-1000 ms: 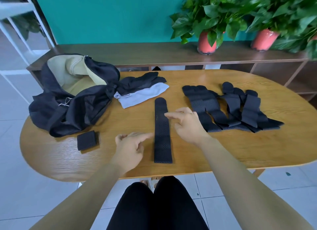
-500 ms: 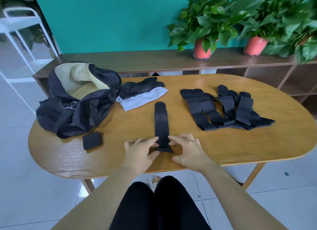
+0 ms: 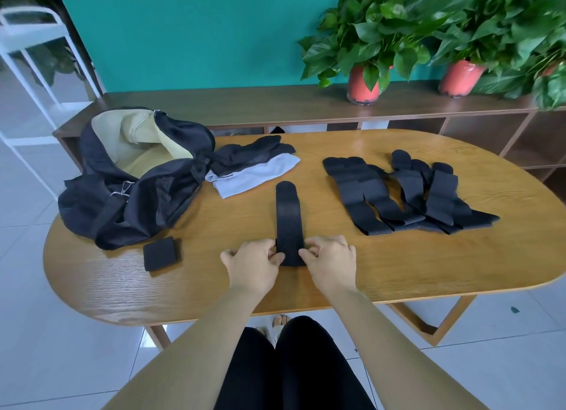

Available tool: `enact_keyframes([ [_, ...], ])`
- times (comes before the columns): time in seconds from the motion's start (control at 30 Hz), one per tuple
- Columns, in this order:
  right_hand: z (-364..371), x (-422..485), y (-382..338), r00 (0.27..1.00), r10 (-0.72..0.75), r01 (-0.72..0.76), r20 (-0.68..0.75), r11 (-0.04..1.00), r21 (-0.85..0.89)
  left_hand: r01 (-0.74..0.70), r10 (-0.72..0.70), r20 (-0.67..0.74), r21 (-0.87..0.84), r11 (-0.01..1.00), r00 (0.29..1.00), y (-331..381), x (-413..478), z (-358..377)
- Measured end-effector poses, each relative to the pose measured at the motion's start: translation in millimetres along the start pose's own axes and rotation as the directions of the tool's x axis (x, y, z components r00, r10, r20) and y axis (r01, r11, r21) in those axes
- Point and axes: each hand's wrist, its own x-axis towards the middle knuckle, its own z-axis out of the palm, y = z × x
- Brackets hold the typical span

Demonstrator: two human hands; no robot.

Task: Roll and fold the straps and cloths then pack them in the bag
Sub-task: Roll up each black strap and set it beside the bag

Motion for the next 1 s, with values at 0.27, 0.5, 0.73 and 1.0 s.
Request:
enact_keyframes([
  [0.27,6.7,-0.5,-4.7,0.998,0.048,-0.052,-0.05,0.996,-0.069,0.057,-0.06,0.05,0.05,0.997,0.997,8.3,11.1,-3.8],
  [0.5,7.4,0.9,-5.0,0.999,0.005,-0.01,-0.049,0.995,-0.101,0.047,-0.049,0.002,0.209,0.977,0.999,15.4,14.3,-3.5],
  [0.73,9.4,1.9,-3.2,0.998,0.003,-0.009,-0.066,0.995,-0.098,-0.077,0.085,-0.024,0.235,0.969,0.996,12.3,8.6,-4.0],
  [1.0,10.2,0.2,2.2,0.987,-0.13,0.119,-0.09,0.986,-0.113,-0.335,0.319,0.123,0.142,0.932,0.94,-12.0,4.1,5.1],
])
